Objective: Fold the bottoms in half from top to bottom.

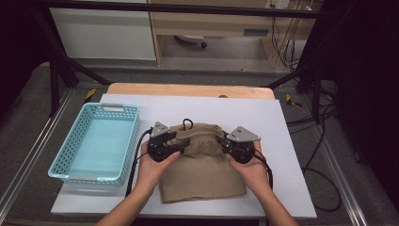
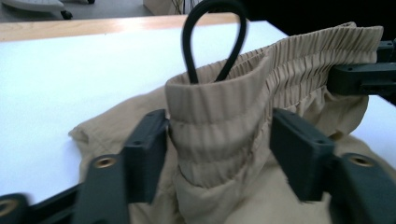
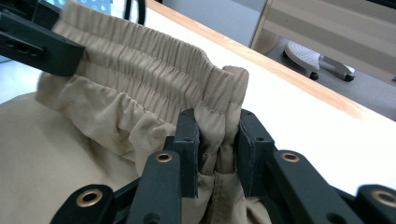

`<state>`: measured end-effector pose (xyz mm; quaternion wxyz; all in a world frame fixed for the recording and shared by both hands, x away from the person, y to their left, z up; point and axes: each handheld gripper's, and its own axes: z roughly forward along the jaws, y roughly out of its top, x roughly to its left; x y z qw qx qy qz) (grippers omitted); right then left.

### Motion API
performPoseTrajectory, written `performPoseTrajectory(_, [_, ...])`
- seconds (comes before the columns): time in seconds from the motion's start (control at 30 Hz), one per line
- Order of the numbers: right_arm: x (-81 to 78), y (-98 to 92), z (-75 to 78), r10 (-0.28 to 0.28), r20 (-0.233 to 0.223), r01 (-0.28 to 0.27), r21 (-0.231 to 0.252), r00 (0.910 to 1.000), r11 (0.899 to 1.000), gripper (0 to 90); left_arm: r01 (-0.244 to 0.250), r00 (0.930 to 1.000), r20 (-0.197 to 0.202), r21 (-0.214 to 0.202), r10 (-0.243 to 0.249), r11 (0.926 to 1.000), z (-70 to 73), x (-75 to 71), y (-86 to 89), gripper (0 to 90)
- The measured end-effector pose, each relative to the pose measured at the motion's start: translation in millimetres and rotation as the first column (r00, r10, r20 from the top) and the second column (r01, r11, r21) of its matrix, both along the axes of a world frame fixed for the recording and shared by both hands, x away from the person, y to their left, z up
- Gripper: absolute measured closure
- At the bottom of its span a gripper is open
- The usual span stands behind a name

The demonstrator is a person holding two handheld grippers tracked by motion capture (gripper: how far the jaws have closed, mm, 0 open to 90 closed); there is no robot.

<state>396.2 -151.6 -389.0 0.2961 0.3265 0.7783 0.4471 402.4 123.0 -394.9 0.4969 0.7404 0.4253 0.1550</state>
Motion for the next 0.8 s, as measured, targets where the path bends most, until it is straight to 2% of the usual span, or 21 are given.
performPoseTrajectory(0.07, [-2.0,-0.5,-2.1,0.002,0.002,-0.002,0.01,1.0,1.0,72.3,0.0,0.9999,0.012,0.029,0.0,0.9996,-0.9,-7.2,3.6,32.3])
performPoseTrajectory(0.1, [-2.8,-1.1,-2.7,0.003,0.002,-0.003,0.019,1.0,1.0,72.3,0.0,0.9999,0.012,0.029,0.0,0.9996,-0.9,-7.2,3.6,30.4])
performPoseTrajectory(0.23, [-6.2,-4.9,-4.5,0.002,-0.002,-0.002,0.046,1.0,0.999,72.2,0.004,0.9999,0.014,0.062,-0.005,0.9981,-2.7,-26.7,17.0,25.7])
performPoseTrajectory(0.33, [-10.2,-7.5,-5.7,0.007,-0.005,-0.007,0.062,1.0,0.998,72.2,0.002,1.0,0.0,0.12,-0.002,0.9928,-4.4,-40.5,24.1,23.4])
performPoseTrajectory(0.43, [-13.1,-9.5,-7.2,0.012,-0.005,-0.011,0.071,0.9999,0.997,72.2,0.006,0.9999,-0.011,0.154,-0.004,0.988,-8.1,-54.0,32.2,22.4])
performPoseTrajectory(0.53, [-14.7,-11.7,-9.5,0.01,-0.012,-0.009,0.092,0.9999,0.996,72.2,0.003,0.9997,-0.023,0.163,0.001,0.9866,-14.8,-62.6,38.2,21.0])
performPoseTrajectory(0.63, [-16.0,-12.9,-10.5,0.006,-0.017,-0.004,0.104,0.9998,0.995,72.3,-0.017,0.9992,-0.034,0.145,0.022,0.9893,-22.4,-63.9,43.1,21.1])
performPoseTrajectory(0.73, [-17.0,-13.3,-8.0,0.002,-0.013,0.0,0.118,0.9999,0.993,72.2,-0.028,0.9986,-0.04,0.146,0.034,0.9889,-27.3,-65.5,43.8,21.2])
performPoseTrajectory(0.8, [-18.6,-13.4,-5.8,-0.001,-0.009,0.002,0.131,1.0,0.991,72.3,-0.028,0.9985,-0.041,0.168,0.035,0.9854,-31.8,-67.4,42.1,21.2])
